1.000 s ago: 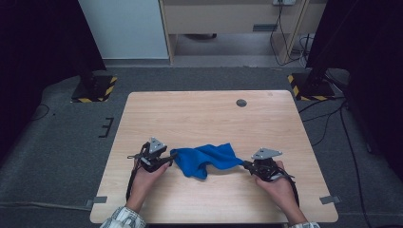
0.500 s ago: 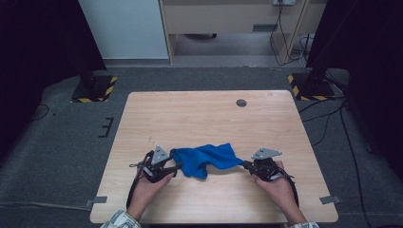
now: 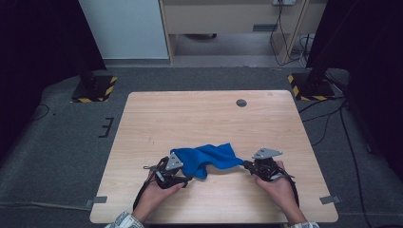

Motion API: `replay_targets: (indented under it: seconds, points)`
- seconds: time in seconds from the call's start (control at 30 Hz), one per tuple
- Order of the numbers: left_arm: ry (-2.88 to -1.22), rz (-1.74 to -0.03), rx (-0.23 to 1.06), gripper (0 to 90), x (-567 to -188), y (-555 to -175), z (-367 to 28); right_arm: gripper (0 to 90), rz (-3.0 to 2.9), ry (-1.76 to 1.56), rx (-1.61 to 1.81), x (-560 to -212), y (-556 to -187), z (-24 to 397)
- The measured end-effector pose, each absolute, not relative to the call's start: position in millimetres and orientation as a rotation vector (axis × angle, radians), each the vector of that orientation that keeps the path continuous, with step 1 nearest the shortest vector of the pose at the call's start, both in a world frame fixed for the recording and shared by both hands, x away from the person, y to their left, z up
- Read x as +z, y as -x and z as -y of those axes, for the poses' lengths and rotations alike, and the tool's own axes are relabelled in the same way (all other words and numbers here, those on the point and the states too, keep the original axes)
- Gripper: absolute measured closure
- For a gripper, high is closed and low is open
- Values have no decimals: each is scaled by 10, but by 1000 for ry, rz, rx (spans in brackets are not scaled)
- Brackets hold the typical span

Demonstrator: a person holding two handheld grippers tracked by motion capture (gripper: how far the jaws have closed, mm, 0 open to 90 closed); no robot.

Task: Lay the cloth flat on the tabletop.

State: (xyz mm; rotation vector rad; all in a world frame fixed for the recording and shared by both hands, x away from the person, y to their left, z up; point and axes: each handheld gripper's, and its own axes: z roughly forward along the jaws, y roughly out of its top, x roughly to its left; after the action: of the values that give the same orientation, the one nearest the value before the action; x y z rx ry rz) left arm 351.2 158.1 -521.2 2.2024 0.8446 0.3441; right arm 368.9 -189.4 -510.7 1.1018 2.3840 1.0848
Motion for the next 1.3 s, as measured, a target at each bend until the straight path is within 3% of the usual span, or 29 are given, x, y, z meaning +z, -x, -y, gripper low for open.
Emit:
replay_targets:
  seconds: [0.1, 0.33, 0.6, 1.07, 1.3]
  points:
    - [-2220, -837, 335, 376, -5238, -3521, -1571, 871, -2380, -1104, 1088, -5104, -3690, 1897]
    - [-2219, -873, 329, 628, -5221, -3542, -1630, 871, -2379, -1106, 1089, -5097, -3693, 1906]
    - [-2124, -887, 370, 749, -5061, -3551, -1762, 879, -2356, -1108, 1103, -5070, -3698, 1936]
    - [-2071, -939, 494, 772, -4996, -3608, -1888, 893, -2312, -1134, 1114, -5017, -3725, 2006]
    - [-2089, -941, 485, 745, -5019, -3617, -1877, 894, -2279, -1156, 1124, -4981, -3732, 2054]
